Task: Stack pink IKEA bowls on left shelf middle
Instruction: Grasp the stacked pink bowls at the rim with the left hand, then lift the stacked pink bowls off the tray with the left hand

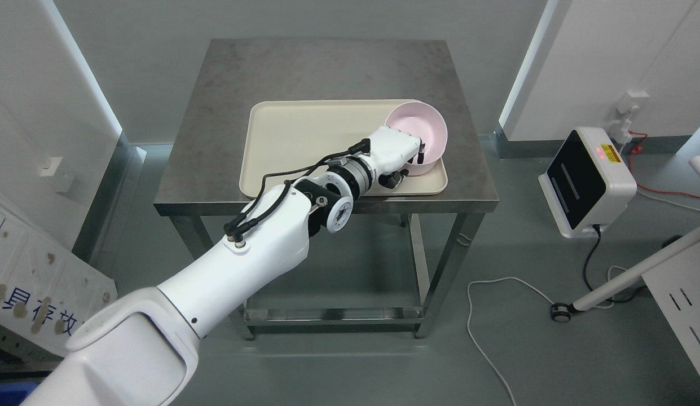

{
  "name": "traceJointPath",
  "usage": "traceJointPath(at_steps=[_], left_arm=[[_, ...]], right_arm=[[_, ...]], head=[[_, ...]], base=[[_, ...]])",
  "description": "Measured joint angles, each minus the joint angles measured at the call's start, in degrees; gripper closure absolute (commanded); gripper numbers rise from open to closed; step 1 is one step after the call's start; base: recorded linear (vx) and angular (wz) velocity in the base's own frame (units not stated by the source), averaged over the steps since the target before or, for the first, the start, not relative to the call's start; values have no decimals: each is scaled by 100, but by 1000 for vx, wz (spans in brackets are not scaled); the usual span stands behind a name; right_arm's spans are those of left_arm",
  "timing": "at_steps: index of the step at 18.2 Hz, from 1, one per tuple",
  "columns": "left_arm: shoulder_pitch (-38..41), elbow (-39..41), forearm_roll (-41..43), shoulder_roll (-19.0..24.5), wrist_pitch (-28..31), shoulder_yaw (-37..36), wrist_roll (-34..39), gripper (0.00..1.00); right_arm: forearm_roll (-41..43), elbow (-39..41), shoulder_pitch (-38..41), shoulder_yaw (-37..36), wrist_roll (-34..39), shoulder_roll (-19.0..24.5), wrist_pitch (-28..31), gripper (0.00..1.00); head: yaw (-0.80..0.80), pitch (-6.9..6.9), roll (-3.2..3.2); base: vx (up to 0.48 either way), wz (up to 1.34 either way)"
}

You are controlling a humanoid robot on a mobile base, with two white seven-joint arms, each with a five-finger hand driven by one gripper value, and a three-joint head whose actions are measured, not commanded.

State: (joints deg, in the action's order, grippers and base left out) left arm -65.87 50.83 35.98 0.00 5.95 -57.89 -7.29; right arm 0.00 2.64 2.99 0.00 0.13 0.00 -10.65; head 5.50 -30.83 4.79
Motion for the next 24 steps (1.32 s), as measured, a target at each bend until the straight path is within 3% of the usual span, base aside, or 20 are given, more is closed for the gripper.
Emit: traceJointPath(at_steps=[3,16,24], left_arm=[[9,-37,2,0,-142,49,4,100],[160,-59,4,0,-980,1266,-6,99],[1165,937,-3,67,-1819,2345,-87,98]], right_arm=[[0,0,0,0,0,0,0,0],[0,0,-1,0,0,0,0,0],[0,0,0,0,0,0,0,0]], head=[[0,0,0],[0,0,0],[0,0,0]], base=[[0,0],[0,0],[0,0]])
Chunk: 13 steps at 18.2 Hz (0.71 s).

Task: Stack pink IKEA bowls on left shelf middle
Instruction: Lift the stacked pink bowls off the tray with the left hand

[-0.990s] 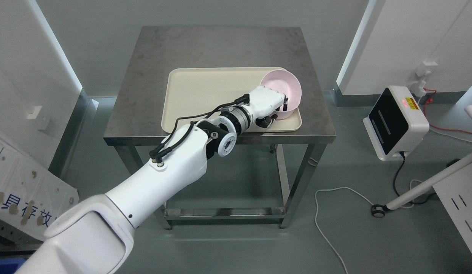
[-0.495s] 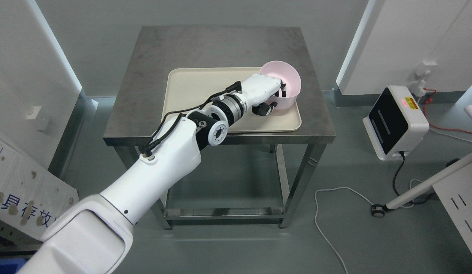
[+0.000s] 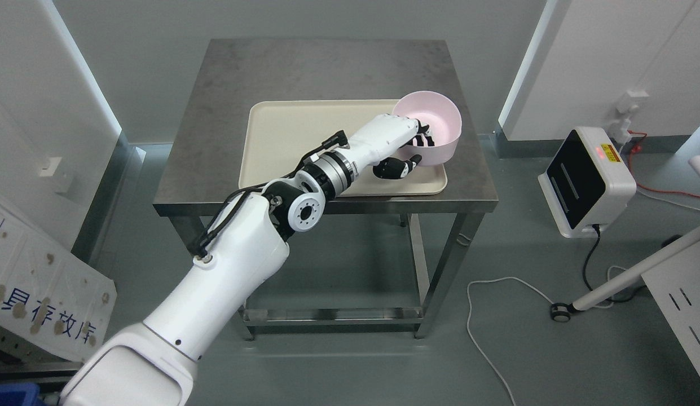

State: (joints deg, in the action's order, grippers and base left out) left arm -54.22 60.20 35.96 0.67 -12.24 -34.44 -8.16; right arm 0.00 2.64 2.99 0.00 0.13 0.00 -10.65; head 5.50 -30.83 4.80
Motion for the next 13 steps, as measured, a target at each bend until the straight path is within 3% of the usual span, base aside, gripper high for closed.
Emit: traceJointPath(at_steps=[5,13], left_arm=[[510,911,-8,293,-406,744,-279,98],[894,1826,-23,663,-2026,1911,-1171,97]], right_arm=[[0,0,-1,0,-2,0,0,0],[0,0,0,0,-34,0,-1,0]], head=[[0,0,0],[0,0,0]], base=[[3,15],[10,-7]])
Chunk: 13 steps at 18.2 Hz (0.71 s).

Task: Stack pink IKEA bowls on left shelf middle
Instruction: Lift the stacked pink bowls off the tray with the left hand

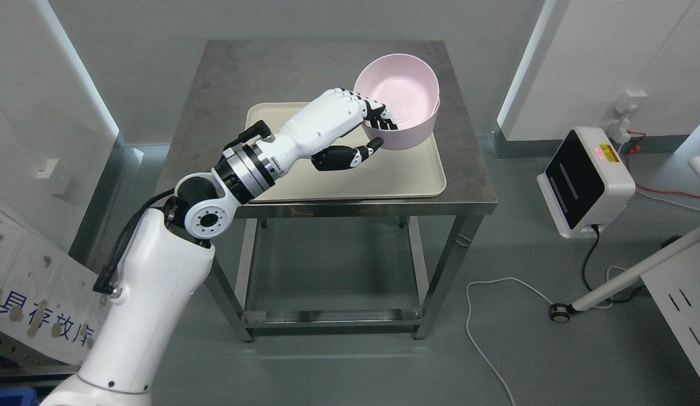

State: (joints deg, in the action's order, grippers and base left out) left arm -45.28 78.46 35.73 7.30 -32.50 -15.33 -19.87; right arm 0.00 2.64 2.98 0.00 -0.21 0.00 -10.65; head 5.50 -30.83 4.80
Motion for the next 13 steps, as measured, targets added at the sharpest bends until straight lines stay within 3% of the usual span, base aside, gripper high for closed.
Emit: traceJointPath(at_steps=[13], left_arm=[[447,549,7,283,-1174,1113,-92,96]], right_arm=[[0,0,-1,0,39,0,0,0]], head=[[0,0,0]], base=[[-23,1]])
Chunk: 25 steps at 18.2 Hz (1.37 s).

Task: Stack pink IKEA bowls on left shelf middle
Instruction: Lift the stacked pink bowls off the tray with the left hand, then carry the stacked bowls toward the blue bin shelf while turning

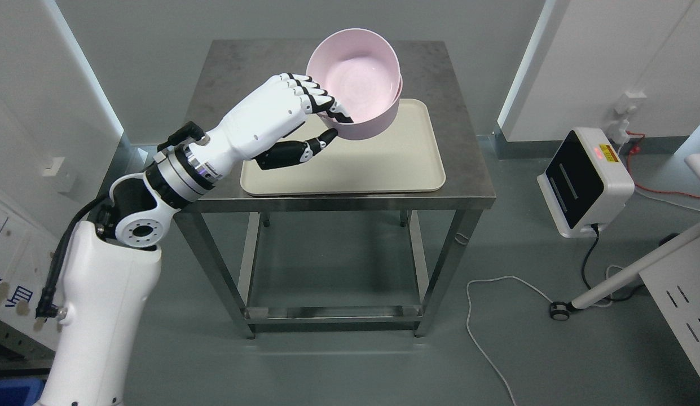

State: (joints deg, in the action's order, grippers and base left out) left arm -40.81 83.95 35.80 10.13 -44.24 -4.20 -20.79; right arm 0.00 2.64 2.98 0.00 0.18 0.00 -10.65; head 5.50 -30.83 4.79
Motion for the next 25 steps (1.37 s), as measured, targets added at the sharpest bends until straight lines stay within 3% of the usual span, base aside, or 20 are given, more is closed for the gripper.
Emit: traceJointPath(at_steps=[25], left_arm=[[844,191,-243,-77,-77,917,-65,92]], right_arm=[[0,0,1,0,3,0,0,0]], head=[[0,0,0]], base=[[-219,39]])
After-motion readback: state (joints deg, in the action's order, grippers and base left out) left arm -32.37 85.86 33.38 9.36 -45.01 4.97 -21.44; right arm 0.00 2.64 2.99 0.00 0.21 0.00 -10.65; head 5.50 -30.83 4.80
